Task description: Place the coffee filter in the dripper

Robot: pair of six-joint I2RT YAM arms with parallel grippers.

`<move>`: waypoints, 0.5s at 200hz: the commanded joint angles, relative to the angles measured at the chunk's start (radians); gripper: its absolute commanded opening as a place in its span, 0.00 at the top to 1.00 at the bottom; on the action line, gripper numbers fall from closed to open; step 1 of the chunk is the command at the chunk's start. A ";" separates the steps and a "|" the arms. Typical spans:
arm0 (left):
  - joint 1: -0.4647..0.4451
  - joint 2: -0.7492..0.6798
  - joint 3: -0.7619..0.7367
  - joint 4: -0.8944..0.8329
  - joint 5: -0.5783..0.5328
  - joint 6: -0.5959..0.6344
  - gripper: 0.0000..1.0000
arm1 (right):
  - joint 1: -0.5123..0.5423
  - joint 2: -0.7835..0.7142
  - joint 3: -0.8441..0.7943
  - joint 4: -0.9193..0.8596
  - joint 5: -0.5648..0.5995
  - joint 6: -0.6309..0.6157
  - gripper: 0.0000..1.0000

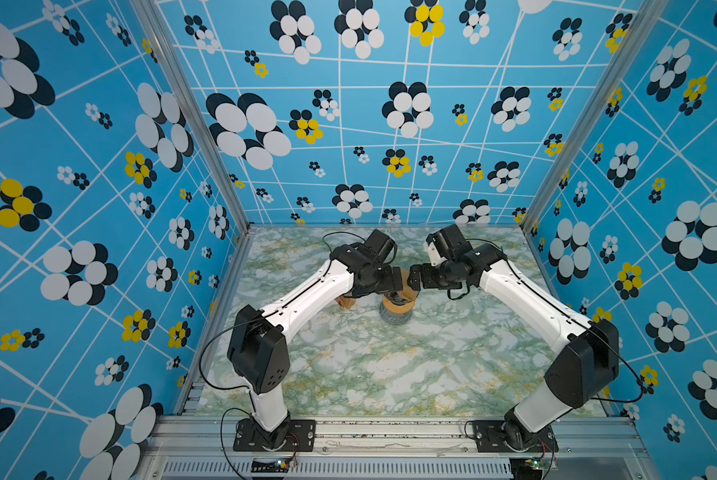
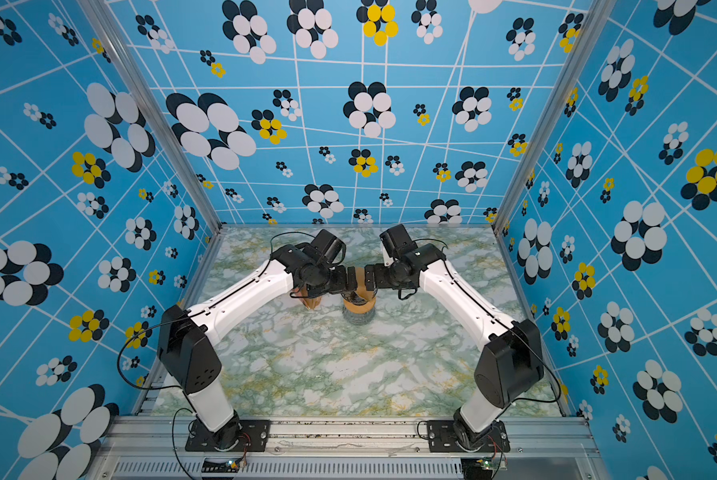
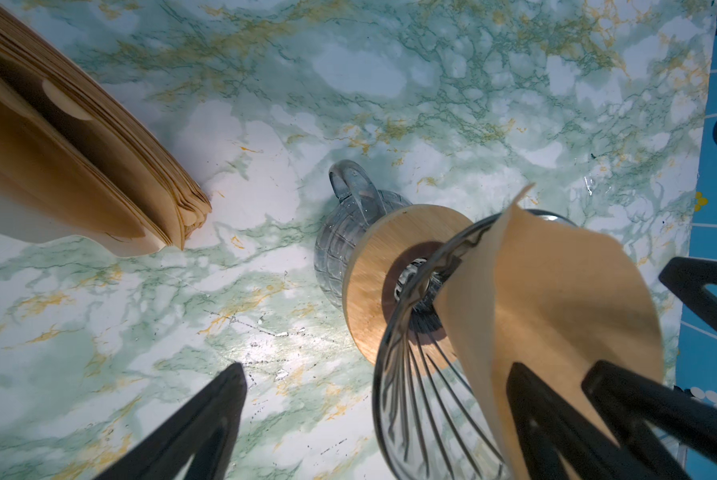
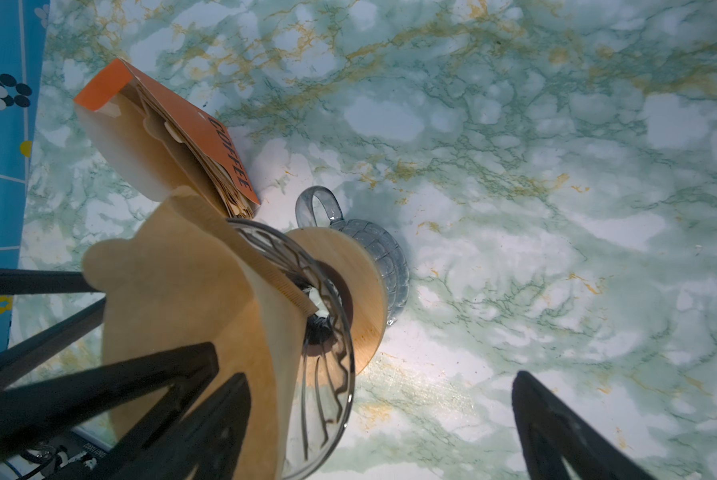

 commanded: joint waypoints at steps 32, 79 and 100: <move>0.032 0.003 -0.027 -0.008 0.020 0.038 0.01 | 0.007 0.046 0.025 0.003 0.005 -0.003 0.01; 0.043 0.009 -0.027 -0.012 0.029 0.049 0.01 | 0.007 0.062 0.027 -0.001 0.021 -0.012 0.00; 0.047 0.012 -0.030 -0.015 0.027 0.053 0.01 | 0.007 0.065 0.031 -0.007 0.029 -0.020 0.01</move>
